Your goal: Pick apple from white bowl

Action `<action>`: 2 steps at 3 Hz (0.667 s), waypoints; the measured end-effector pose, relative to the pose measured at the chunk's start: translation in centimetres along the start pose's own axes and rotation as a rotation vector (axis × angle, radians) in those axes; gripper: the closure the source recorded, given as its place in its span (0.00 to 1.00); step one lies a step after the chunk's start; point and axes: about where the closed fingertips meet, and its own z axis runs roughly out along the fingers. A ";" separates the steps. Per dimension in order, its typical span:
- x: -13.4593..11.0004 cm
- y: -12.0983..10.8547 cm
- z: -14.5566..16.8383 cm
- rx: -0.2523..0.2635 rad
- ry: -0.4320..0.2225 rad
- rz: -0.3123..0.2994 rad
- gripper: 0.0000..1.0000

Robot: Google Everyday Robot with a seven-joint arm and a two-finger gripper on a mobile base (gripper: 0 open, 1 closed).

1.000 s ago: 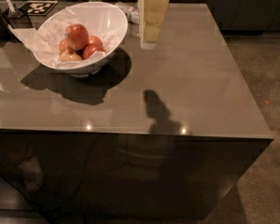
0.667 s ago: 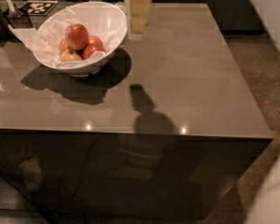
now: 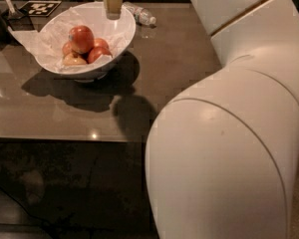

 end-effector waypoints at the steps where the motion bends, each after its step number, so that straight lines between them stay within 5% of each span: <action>1: -0.7 -0.7 1.4 0.003 -0.023 -0.015 0.00; 2: -1.2 -1.4 4.0 -0.026 -0.022 -0.026 0.00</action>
Offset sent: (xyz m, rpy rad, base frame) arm 0.0516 0.0251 -0.0318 -0.0612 0.1149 0.0452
